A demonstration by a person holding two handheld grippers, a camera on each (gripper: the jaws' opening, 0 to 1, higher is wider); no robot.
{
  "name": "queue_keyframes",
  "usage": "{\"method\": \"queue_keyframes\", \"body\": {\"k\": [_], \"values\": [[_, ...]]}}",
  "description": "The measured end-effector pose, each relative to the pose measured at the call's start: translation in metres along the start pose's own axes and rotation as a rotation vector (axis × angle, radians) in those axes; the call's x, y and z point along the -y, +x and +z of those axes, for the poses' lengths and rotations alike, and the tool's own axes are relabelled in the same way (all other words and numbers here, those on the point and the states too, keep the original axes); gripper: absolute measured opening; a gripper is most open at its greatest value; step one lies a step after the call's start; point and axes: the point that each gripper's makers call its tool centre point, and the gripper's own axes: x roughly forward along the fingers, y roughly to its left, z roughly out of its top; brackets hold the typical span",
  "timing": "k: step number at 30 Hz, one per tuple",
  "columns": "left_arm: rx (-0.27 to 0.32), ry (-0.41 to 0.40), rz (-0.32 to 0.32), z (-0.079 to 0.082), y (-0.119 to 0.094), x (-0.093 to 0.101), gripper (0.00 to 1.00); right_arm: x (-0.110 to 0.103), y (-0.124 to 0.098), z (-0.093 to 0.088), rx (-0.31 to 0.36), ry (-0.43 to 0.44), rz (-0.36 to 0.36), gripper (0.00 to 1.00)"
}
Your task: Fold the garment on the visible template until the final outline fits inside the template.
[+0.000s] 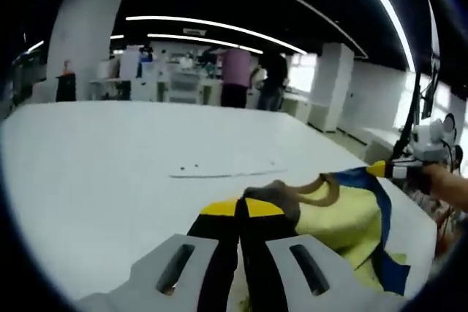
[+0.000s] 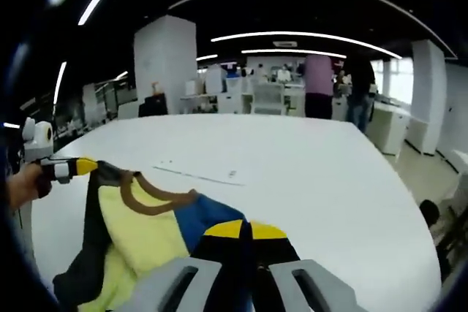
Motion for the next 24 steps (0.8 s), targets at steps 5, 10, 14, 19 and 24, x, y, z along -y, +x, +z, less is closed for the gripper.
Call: {"method": "queue_keyframes", "body": {"k": [5, 10, 14, 19, 24], "values": [[-0.038, 0.029, 0.019, -0.017, 0.023, -0.009, 0.00, 0.003, 0.024, -0.008, -0.017, 0.012, -0.018, 0.00], [-0.074, 0.024, 0.030, -0.033, 0.038, -0.018, 0.00, 0.007, 0.040, -0.017, -0.045, 0.012, -0.031, 0.00], [-0.111, 0.068, 0.028, -0.047, 0.046, -0.022, 0.00, 0.009, 0.051, -0.028, -0.081, 0.002, -0.034, 0.00], [-0.131, 0.136, 0.027, -0.052, 0.048, -0.025, 0.00, 0.008, 0.055, -0.040, -0.123, -0.020, -0.035, 0.00], [-0.140, 0.157, 0.029, -0.053, 0.043, -0.027, 0.04, 0.006, 0.052, -0.043, -0.147, -0.019, -0.021, 0.00]]}}
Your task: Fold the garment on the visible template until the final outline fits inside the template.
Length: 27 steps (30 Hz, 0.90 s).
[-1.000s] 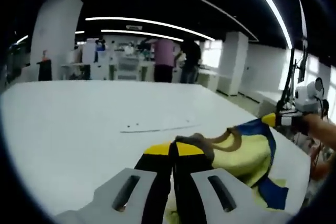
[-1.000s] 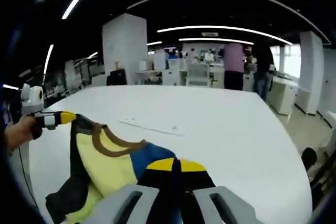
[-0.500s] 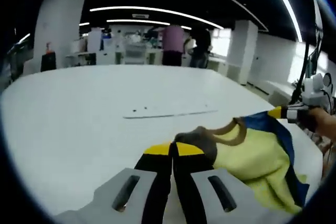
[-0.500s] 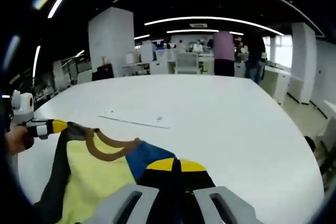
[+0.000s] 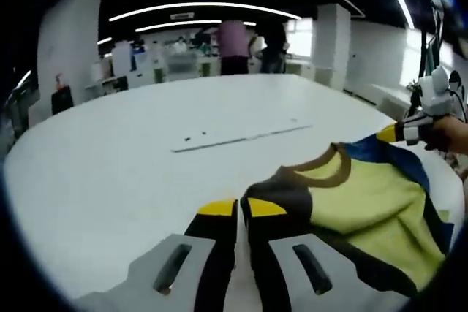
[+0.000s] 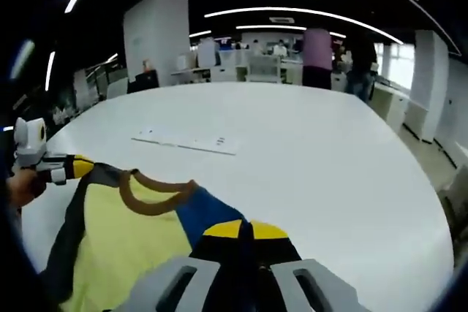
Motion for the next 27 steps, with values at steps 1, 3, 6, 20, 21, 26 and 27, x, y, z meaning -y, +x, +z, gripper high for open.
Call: {"method": "queue_keyframes", "body": {"k": [1, 3, 6, 20, 21, 26, 27], "values": [[0.000, -0.001, -0.001, 0.000, -0.002, 0.000, 0.07, -0.001, -0.002, 0.000, -0.004, -0.001, 0.003, 0.03], [-0.001, 0.001, -0.005, 0.000, -0.006, 0.001, 0.13, -0.009, -0.006, 0.001, -0.008, 0.018, 0.048, 0.12], [0.006, -0.008, -0.017, 0.001, -0.014, 0.002, 0.22, -0.021, -0.014, 0.001, -0.021, 0.031, 0.103, 0.27], [0.057, -0.030, -0.081, -0.003, -0.072, 0.020, 0.58, -0.094, -0.075, -0.003, -0.037, -0.081, 0.352, 0.69], [0.050, -0.026, -0.087, -0.007, -0.079, 0.022, 0.60, -0.097, -0.079, -0.005, -0.040, -0.089, 0.359, 0.70], [0.040, -0.001, -0.127, -0.019, -0.106, 0.035, 0.70, -0.114, -0.106, -0.025, -0.066, -0.125, 0.406, 0.71], [0.036, 0.004, -0.130, -0.022, -0.110, 0.037, 0.71, -0.116, -0.110, -0.029, -0.071, -0.128, 0.411, 0.71]]}}
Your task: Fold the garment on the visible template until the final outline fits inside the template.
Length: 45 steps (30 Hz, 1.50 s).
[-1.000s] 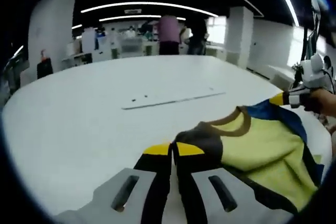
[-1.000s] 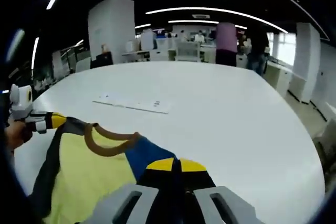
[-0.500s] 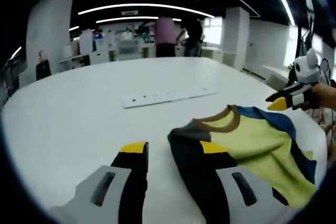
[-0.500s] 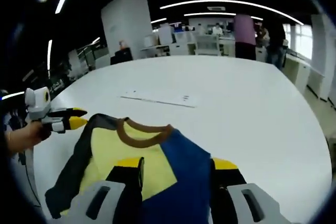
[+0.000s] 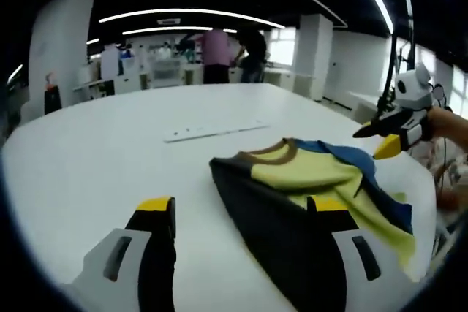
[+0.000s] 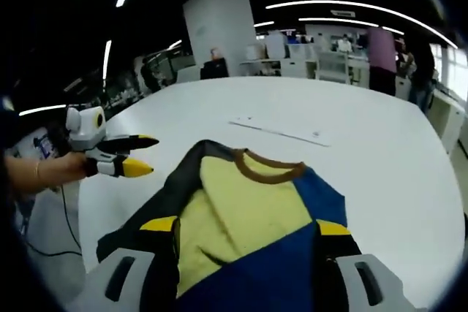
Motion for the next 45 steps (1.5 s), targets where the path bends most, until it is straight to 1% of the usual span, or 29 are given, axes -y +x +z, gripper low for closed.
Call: {"method": "queue_keyframes", "body": {"k": [5, 10, 13, 15, 17, 23, 25, 27, 29, 32, 36, 38, 39, 41, 42, 45], "values": [[-0.006, 0.028, -0.028, -0.010, -0.022, 0.015, 0.75, -0.020, -0.013, -0.019, -0.023, -0.017, 0.024, 0.70], [0.004, 0.009, -0.050, -0.018, -0.042, 0.030, 0.77, -0.039, -0.023, -0.035, -0.037, -0.037, 0.040, 0.69], [-0.004, 0.006, -0.061, -0.025, -0.053, 0.038, 0.77, -0.048, -0.029, -0.045, -0.045, -0.046, 0.039, 0.67], [-0.008, -0.023, -0.071, -0.031, -0.062, 0.044, 0.76, -0.057, -0.033, -0.052, -0.045, -0.039, 0.042, 0.65], [0.016, -0.051, -0.072, -0.033, -0.070, 0.050, 0.76, -0.064, -0.035, -0.060, -0.047, -0.038, 0.037, 0.61], [-0.006, -0.039, -0.064, -0.049, -0.088, 0.064, 0.73, -0.078, -0.041, -0.087, -0.068, -0.046, 0.012, 0.53], [-0.016, -0.025, -0.062, -0.055, -0.094, 0.069, 0.71, -0.081, -0.043, -0.094, -0.070, -0.040, 0.000, 0.51], [-0.034, 0.010, -0.058, -0.061, -0.099, 0.073, 0.67, -0.085, -0.044, -0.101, -0.072, -0.036, -0.008, 0.47], [-0.050, 0.035, -0.058, -0.067, -0.103, 0.078, 0.64, -0.087, -0.045, -0.108, -0.084, -0.055, -0.030, 0.43], [-0.059, 0.040, -0.057, -0.075, -0.108, 0.086, 0.60, -0.090, -0.047, -0.112, -0.078, -0.057, -0.049, 0.38], [-0.105, 0.053, -0.045, -0.091, -0.111, 0.092, 0.55, -0.093, -0.046, -0.121, -0.087, -0.082, -0.081, 0.30], [-0.121, 0.051, -0.046, -0.096, -0.112, 0.095, 0.53, -0.092, -0.046, -0.125, -0.093, -0.079, -0.104, 0.25], [-0.129, 0.052, -0.045, -0.100, -0.113, 0.096, 0.52, -0.092, -0.046, -0.126, -0.089, -0.078, -0.103, 0.24], [-0.142, 0.052, -0.043, -0.105, -0.114, 0.097, 0.50, -0.092, -0.045, -0.130, -0.095, -0.055, -0.109, 0.22], [-0.158, 0.044, -0.038, -0.110, -0.114, 0.097, 0.50, -0.092, -0.044, -0.131, -0.095, -0.055, -0.112, 0.22], [-0.182, 0.043, -0.029, -0.122, -0.115, 0.096, 0.47, -0.091, -0.042, -0.136, -0.103, -0.067, -0.138, 0.17]]}}
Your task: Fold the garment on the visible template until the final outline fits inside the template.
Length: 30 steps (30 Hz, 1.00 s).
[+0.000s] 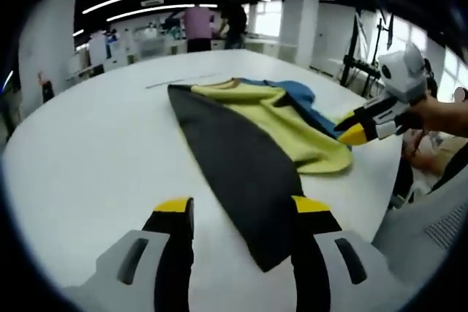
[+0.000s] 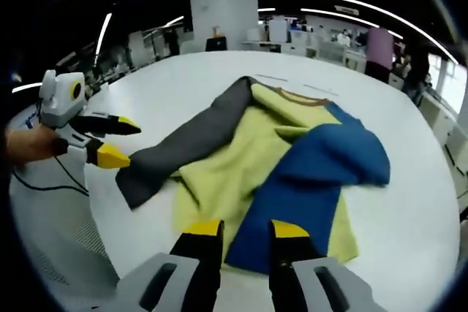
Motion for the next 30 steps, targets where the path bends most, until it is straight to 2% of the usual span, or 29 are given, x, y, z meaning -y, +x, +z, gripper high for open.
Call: {"method": "queue_keyframes", "body": {"k": [2, 6, 10, 11, 14, 18, 24, 30], "values": [[-0.034, -0.010, -0.003, -0.009, 0.001, 0.000, 0.45, 0.001, 0.002, -0.003, -0.006, 0.010, -0.013, 0.15], [-0.058, -0.001, -0.006, -0.017, 0.003, 0.001, 0.40, 0.000, 0.007, -0.007, -0.014, 0.007, -0.034, 0.12], [-0.074, -0.017, 0.000, -0.023, 0.004, 0.002, 0.32, -0.002, 0.010, -0.010, -0.021, -0.032, -0.056, 0.08], [-0.054, -0.007, -0.001, -0.020, 0.005, 0.002, 0.31, -0.002, 0.009, -0.010, -0.020, -0.045, -0.065, 0.06], [-0.070, -0.007, 0.005, -0.022, 0.003, 0.002, 0.25, 0.000, 0.008, -0.011, -0.022, -0.075, -0.087, 0.00], [-0.076, -0.047, 0.006, -0.026, 0.001, 0.001, 0.08, 0.003, 0.006, -0.010, -0.010, -0.046, -0.101, 0.00], [-0.076, -0.083, 0.002, -0.026, -0.001, 0.000, 0.00, 0.006, 0.002, -0.007, -0.001, -0.023, -0.098, 0.00], [-0.060, -0.111, -0.002, -0.020, -0.006, 0.000, 0.00, 0.009, -0.007, 0.006, 0.039, -0.013, -0.095, 0.00]]}}
